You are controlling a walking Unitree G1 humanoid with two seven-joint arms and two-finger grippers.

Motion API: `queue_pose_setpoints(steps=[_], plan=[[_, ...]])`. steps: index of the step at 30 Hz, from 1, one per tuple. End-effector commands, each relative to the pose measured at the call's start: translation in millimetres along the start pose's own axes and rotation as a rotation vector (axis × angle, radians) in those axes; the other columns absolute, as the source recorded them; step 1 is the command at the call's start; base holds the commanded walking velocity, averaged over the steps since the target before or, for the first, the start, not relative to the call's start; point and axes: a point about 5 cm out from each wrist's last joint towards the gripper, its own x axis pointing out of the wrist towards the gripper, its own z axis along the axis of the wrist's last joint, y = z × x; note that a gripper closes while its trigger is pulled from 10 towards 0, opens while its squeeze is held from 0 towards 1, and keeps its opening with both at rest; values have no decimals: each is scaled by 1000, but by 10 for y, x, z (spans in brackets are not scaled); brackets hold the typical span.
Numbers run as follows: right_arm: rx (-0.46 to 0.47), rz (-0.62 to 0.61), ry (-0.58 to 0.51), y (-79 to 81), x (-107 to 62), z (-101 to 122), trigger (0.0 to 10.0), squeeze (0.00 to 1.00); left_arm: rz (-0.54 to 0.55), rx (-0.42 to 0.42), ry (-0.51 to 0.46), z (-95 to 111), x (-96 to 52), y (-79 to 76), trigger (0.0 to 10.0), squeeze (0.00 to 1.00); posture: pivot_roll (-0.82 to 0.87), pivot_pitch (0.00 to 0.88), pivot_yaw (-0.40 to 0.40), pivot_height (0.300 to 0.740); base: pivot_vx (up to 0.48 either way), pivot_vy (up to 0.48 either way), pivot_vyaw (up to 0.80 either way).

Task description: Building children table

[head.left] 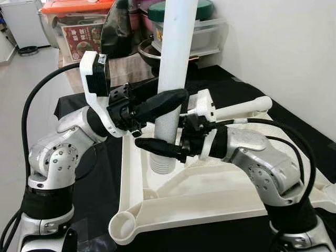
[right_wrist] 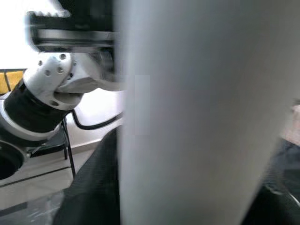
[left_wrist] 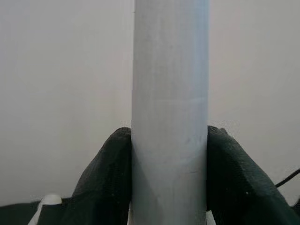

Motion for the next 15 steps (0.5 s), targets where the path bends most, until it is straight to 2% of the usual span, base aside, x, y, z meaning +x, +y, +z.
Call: queue_pose_setpoints(steps=[1,11,14,15], plan=[[-16,-42,16,-56,-30,21,0,0,-47,-12,10,-14,34,-63,10000,0,-59,26,-12,740,0,0,0],[-5,-107,33,-90,-70,-40,0,0,-33,4,16,-4,38,-46,10000,0,-59,25,-11,740,0,0,0],[-1,-135,45,-104,-98,-71,0,0,-4,-24,17,31,20,-4,10000,0,-62,23,-9,740,0,0,0],[1,-159,58,-119,-126,-98,0,0,-9,-55,-18,124,-3,13,10000,1000,-64,24,-7,740,0,0,0]])
